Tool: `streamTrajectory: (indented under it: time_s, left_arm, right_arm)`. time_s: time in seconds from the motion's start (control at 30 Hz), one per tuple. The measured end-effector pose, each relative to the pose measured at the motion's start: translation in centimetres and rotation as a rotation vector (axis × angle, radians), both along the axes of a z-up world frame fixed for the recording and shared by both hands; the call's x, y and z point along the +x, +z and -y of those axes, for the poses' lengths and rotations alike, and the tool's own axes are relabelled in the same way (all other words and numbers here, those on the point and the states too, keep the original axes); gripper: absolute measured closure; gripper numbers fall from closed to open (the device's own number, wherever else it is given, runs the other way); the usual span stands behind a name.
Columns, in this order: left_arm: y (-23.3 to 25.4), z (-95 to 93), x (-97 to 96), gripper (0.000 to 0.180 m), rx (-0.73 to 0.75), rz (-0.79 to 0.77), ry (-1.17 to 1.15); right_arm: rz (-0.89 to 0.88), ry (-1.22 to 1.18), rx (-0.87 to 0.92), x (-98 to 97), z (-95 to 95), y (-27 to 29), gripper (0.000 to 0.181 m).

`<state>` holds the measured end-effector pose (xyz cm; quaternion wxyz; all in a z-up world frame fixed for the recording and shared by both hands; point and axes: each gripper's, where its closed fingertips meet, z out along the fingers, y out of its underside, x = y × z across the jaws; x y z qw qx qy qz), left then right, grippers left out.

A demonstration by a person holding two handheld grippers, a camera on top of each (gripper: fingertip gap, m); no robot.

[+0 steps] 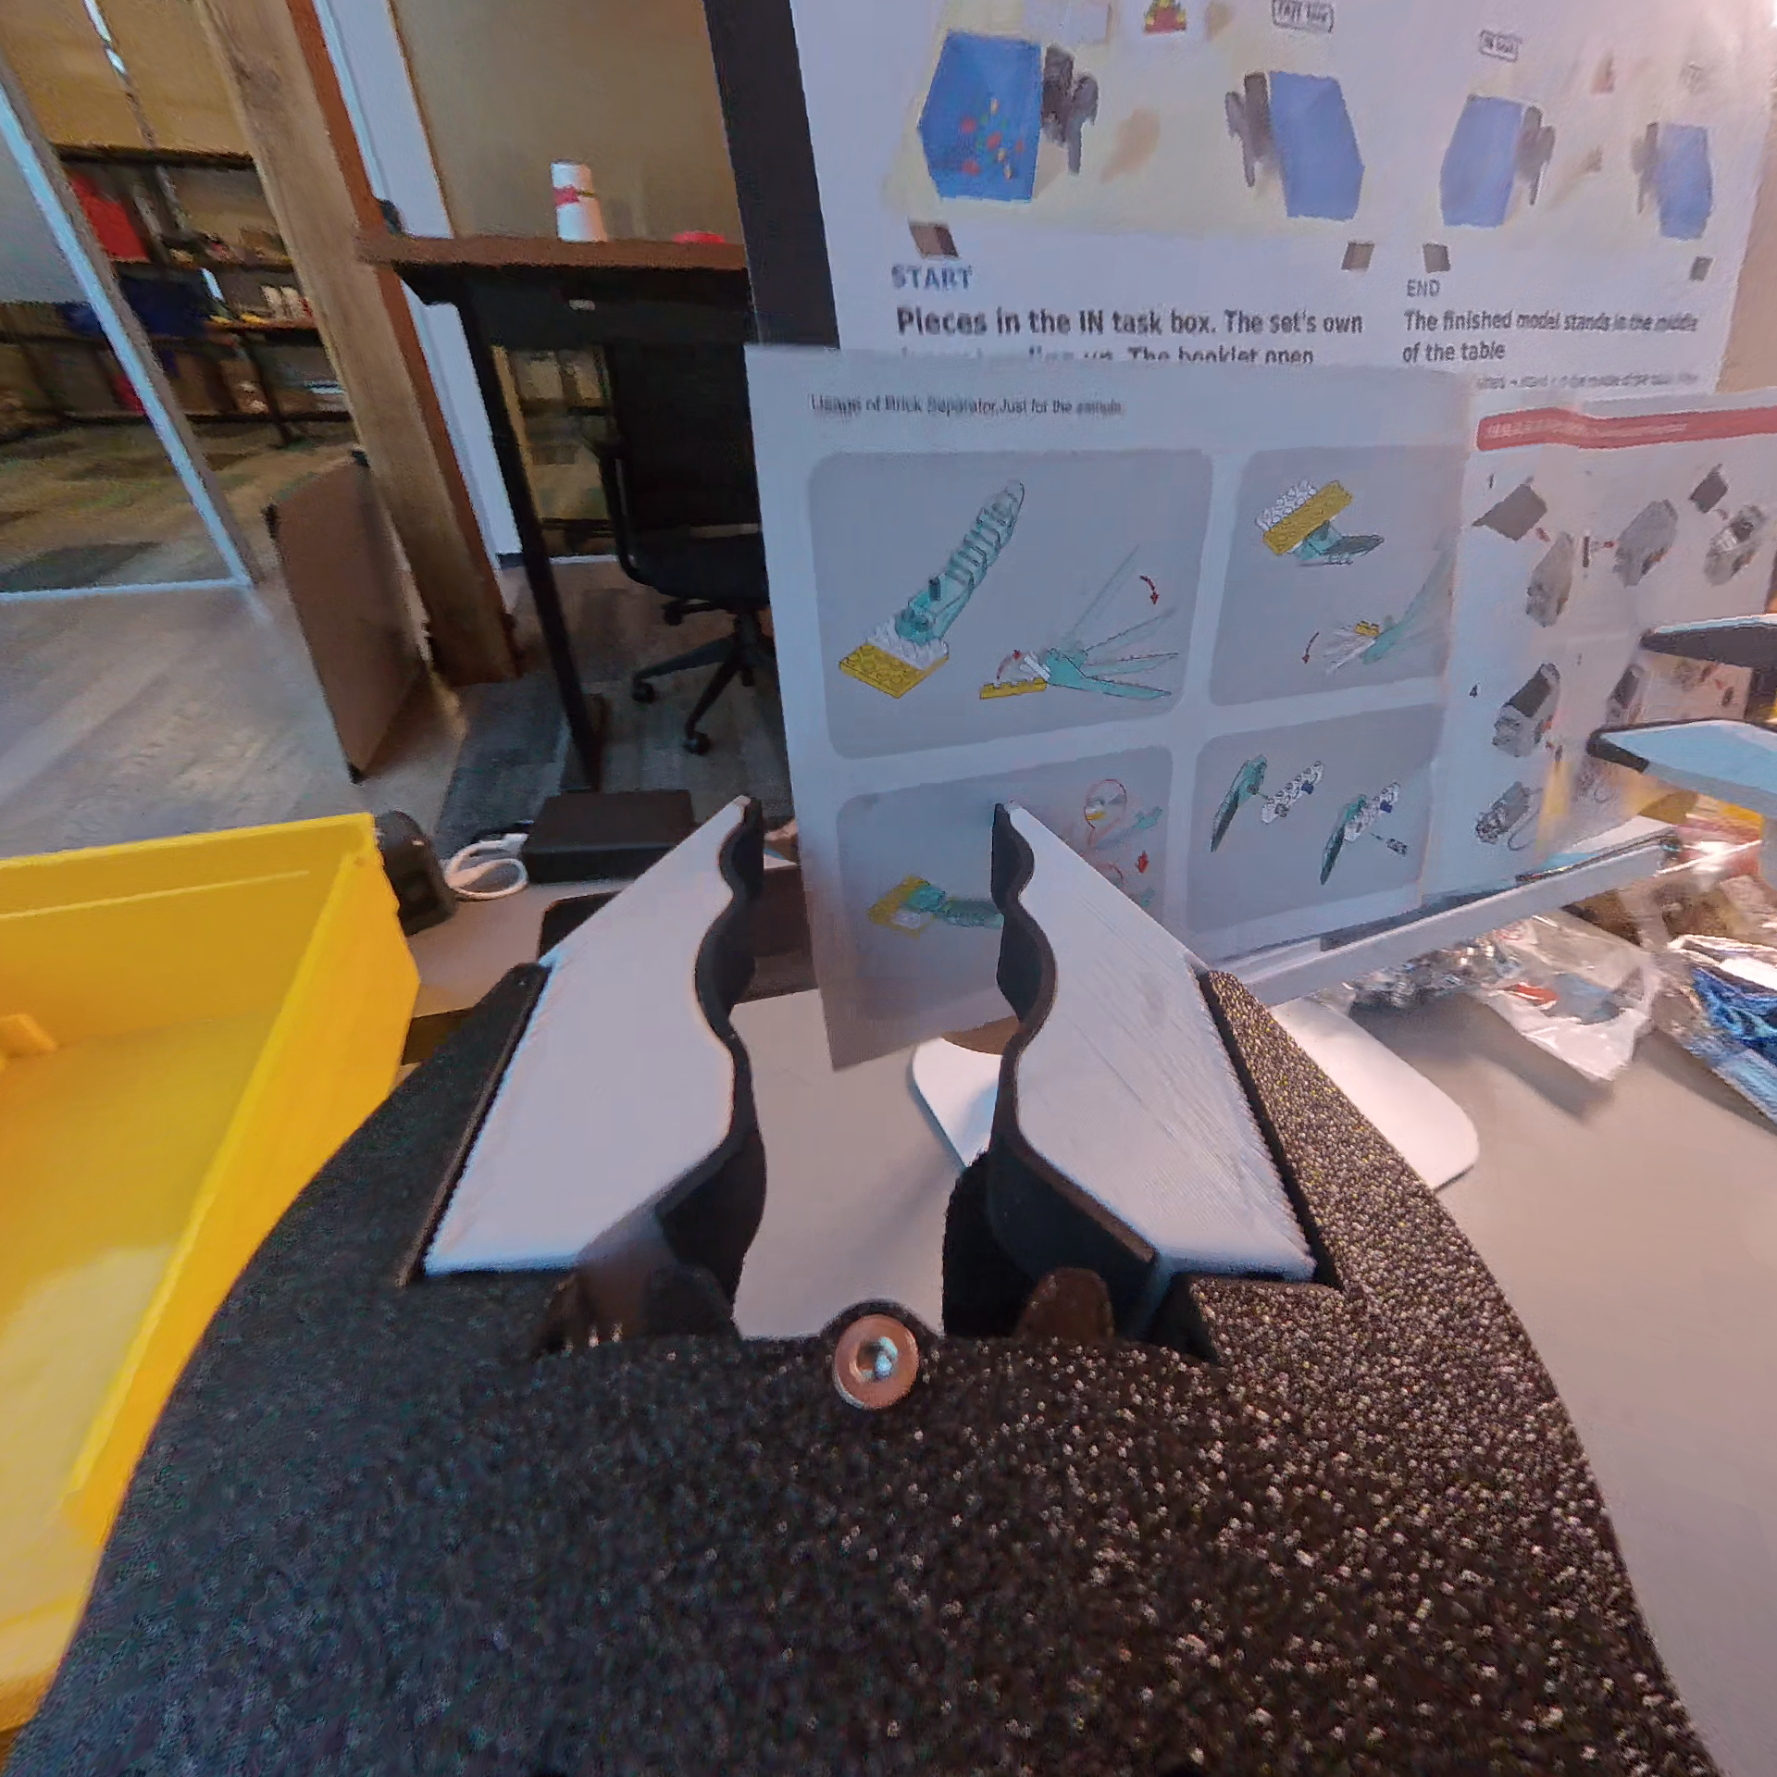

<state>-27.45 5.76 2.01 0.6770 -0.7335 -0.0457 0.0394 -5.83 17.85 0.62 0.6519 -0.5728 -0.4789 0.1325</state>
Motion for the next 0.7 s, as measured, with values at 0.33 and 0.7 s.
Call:
streamTrajectory:
  time_s: [0.33,0.7]
  left_arm:
    - [10.2,3.8,16.2,0.174,0.161,-0.072,-0.410]
    - [14.4,7.9,17.3,0.169,0.360,-0.130,-0.334]
  right_arm:
    - [0.028,-0.080,0.074,-0.1,0.2,-0.2,0.133]
    - [-0.057,0.035,-0.022,-2.3,2.9,0.8,0.107]
